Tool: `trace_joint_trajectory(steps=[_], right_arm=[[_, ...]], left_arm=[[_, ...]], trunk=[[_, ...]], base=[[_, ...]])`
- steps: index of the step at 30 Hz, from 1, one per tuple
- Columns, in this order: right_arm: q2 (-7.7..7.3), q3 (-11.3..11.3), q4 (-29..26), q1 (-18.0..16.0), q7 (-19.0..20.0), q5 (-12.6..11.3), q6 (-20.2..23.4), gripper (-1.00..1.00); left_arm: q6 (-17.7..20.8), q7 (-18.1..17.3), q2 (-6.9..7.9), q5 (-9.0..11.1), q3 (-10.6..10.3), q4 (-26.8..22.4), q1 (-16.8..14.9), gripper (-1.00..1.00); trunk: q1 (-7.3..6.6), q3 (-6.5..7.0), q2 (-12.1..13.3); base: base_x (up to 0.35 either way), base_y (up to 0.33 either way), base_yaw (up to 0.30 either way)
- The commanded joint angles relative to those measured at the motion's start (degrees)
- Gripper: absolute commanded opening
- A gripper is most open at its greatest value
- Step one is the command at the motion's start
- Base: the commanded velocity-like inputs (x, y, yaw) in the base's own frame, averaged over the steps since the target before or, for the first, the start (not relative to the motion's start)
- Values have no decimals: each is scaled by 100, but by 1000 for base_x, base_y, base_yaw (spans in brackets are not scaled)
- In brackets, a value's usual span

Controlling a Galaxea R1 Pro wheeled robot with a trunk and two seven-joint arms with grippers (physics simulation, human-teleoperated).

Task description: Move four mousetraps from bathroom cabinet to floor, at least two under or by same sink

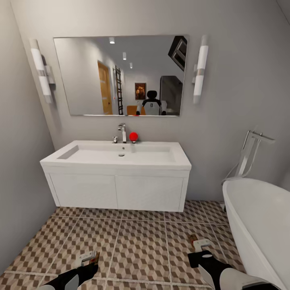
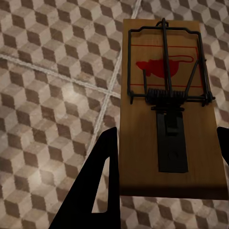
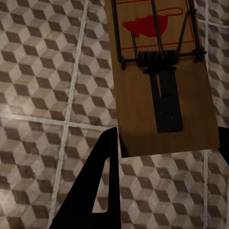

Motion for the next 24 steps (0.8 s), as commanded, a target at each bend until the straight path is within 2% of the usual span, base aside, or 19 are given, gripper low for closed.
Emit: trace_joint_trajectory(steps=[1,7,24], right_arm=[[5,43,-3,-3,-22,-13,-2,-100],[22,53,-4,-3,-29,-20,-28,-100],[31,59,-4,-3,-2,2,-24,-100]], left_arm=[[9,-12,1,-57,47,-4,-2,-100],[-257,8,1,-50,41,-4,-2,-100],[-296,120,5,-50,46,4,-2,-100]], trunk=[[22,-24,-44],[154,-132,-285],[527,-437,-967]], base=[[0,0,0],[0,0,0],[0,0,0]])
